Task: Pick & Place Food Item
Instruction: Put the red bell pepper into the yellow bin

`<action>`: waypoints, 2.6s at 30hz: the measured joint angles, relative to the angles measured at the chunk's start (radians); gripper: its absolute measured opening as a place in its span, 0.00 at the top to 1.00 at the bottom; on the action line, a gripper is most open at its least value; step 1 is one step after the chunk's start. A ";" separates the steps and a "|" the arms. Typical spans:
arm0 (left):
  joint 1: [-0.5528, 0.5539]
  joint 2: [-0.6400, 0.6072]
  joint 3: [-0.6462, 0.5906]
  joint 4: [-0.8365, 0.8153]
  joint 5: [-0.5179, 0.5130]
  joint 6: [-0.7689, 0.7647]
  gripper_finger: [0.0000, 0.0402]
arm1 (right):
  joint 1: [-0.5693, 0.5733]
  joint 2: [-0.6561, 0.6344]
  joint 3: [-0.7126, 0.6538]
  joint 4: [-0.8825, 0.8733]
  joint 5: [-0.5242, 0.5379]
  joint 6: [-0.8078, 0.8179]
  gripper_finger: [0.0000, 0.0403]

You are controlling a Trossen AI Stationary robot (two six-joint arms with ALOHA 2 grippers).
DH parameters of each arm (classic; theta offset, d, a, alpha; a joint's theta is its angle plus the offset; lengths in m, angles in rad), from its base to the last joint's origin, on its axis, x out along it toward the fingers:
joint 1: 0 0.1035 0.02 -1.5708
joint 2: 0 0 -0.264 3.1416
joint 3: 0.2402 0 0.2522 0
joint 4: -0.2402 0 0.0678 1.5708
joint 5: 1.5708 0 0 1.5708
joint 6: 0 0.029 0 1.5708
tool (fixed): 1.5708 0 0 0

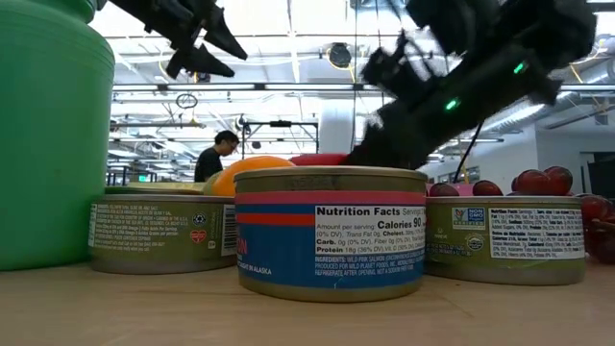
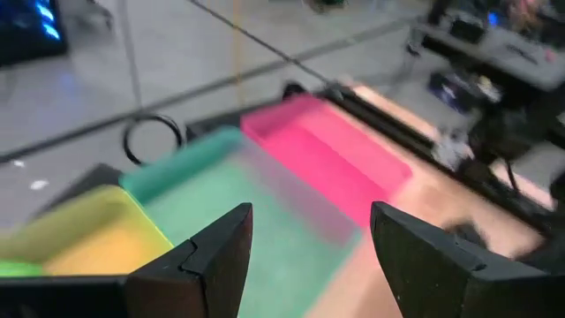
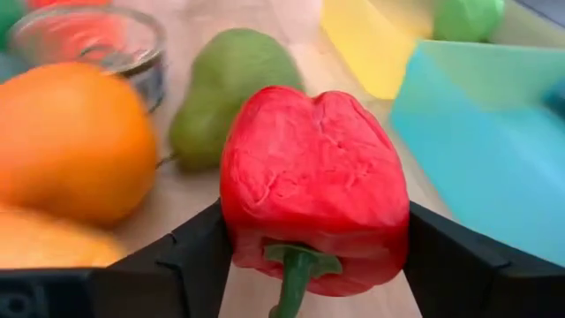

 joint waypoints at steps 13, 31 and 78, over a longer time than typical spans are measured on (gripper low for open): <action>-0.272 0.322 0.000 0.291 0.188 -0.035 0.40 | 0.247 -0.353 0.000 -0.391 0.002 0.161 0.33; -0.465 0.648 0.005 0.816 0.056 0.140 0.40 | 0.355 -0.376 0.000 -0.375 0.063 0.192 0.33; -0.548 0.797 0.058 1.003 0.154 0.350 0.21 | 0.338 -0.357 -0.003 -0.195 0.051 0.100 0.32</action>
